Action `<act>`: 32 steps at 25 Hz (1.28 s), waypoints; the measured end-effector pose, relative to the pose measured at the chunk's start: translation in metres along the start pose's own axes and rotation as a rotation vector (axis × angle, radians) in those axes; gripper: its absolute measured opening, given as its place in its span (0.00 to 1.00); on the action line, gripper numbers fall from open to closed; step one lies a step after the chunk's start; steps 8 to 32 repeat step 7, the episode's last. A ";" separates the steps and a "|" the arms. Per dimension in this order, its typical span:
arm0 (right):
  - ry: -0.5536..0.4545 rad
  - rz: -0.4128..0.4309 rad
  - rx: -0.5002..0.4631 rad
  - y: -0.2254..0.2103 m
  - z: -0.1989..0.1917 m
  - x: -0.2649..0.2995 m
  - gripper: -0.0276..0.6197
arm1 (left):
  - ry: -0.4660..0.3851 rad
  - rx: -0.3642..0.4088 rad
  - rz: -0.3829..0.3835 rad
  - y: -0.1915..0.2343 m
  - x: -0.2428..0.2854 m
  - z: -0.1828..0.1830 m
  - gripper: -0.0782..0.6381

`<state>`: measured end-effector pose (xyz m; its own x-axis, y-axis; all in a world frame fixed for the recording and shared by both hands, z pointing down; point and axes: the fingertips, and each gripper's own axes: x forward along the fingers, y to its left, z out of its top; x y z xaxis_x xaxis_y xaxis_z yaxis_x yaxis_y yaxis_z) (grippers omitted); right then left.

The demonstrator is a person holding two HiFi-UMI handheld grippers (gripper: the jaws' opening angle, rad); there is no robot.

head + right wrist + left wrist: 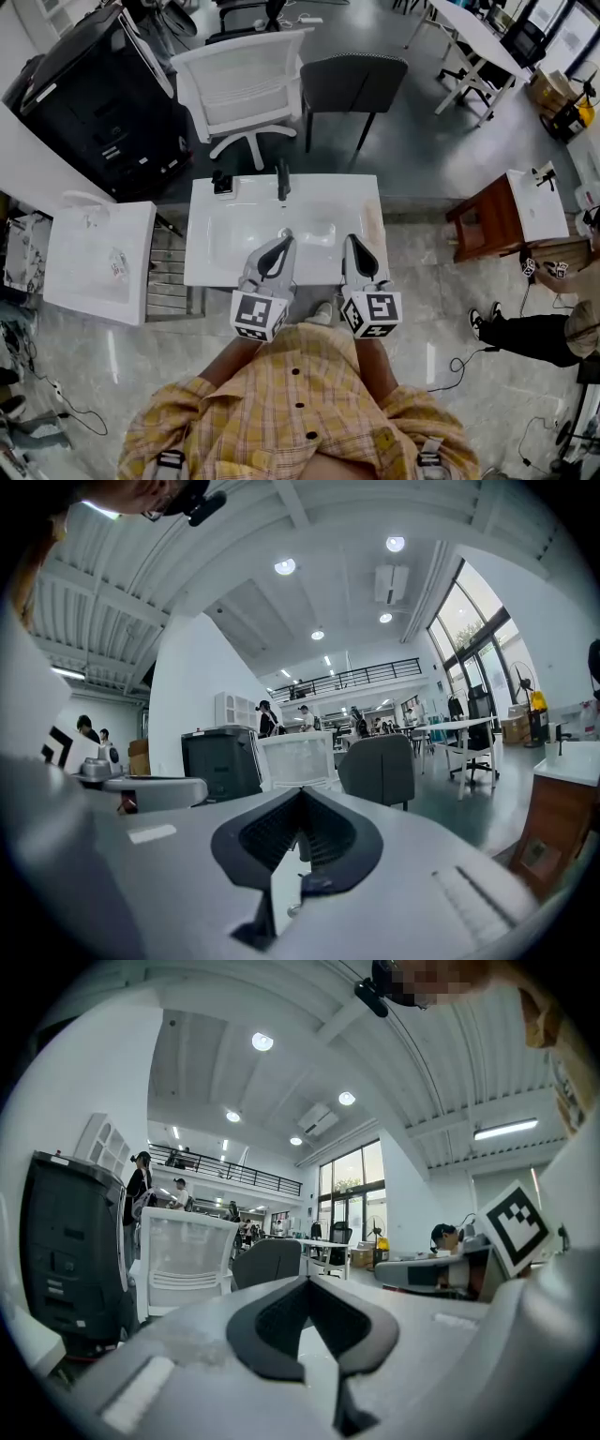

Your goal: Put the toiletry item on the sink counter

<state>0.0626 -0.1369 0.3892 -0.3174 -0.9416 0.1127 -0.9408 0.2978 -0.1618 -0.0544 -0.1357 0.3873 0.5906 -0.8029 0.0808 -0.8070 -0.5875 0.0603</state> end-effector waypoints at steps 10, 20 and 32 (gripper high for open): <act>-0.014 -0.006 -0.016 0.027 0.002 0.003 0.04 | -0.019 0.006 -0.011 0.015 -0.020 0.004 0.11; -0.014 -0.006 -0.016 0.027 0.002 0.003 0.04 | -0.019 0.006 -0.011 0.015 -0.020 0.004 0.11; -0.014 -0.006 -0.016 0.027 0.002 0.003 0.04 | -0.019 0.006 -0.011 0.015 -0.020 0.004 0.11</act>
